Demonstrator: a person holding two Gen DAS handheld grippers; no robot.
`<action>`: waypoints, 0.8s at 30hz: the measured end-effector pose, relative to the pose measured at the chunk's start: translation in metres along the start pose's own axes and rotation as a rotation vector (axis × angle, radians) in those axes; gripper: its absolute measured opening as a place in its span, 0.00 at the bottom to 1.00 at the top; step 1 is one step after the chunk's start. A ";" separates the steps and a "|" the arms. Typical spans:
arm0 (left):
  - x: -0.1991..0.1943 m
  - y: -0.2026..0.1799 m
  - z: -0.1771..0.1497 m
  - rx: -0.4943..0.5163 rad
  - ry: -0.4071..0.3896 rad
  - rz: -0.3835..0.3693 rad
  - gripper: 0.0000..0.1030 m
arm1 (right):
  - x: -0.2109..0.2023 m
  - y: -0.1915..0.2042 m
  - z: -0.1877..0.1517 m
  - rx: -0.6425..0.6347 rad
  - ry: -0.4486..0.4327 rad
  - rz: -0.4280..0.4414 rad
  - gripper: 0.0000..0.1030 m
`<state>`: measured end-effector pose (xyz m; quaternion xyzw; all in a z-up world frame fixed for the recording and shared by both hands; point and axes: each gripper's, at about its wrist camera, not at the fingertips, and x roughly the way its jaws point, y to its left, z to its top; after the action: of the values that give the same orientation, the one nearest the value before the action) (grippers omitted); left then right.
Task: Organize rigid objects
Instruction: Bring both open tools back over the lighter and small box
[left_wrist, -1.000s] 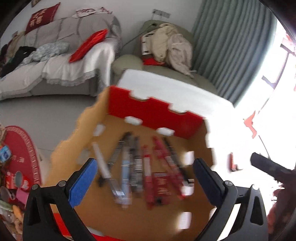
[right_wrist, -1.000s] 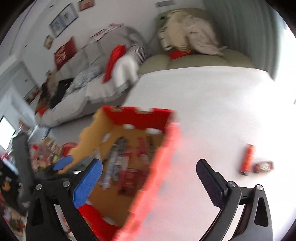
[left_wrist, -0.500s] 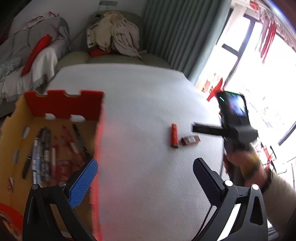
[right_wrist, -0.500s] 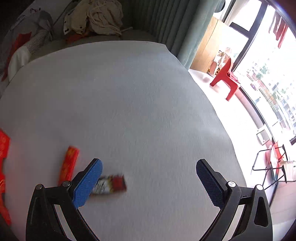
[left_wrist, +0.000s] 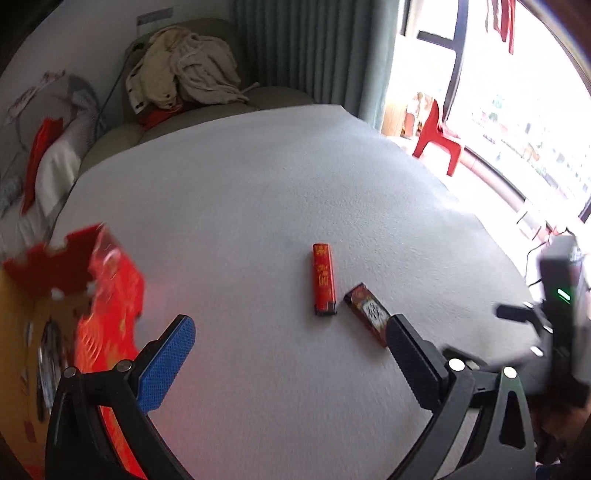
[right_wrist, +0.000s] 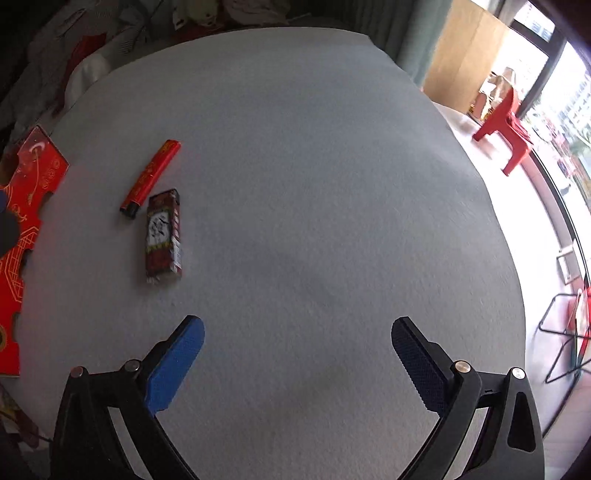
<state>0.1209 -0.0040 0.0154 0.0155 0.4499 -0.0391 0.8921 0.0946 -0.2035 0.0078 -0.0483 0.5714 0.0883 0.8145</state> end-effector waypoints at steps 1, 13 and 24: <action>0.011 -0.006 0.006 0.014 0.011 0.008 1.00 | 0.003 -0.001 -0.005 0.019 0.009 0.015 0.99; 0.099 -0.003 0.021 -0.044 0.136 0.220 1.00 | -0.011 0.015 -0.027 0.006 -0.057 -0.001 0.99; 0.098 0.019 0.008 -0.194 0.146 0.166 1.00 | -0.004 0.064 0.006 -0.120 -0.176 0.070 1.00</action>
<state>0.1867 0.0090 -0.0585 -0.0309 0.5124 0.0795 0.8545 0.0865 -0.1397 0.0148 -0.0690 0.4926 0.1544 0.8537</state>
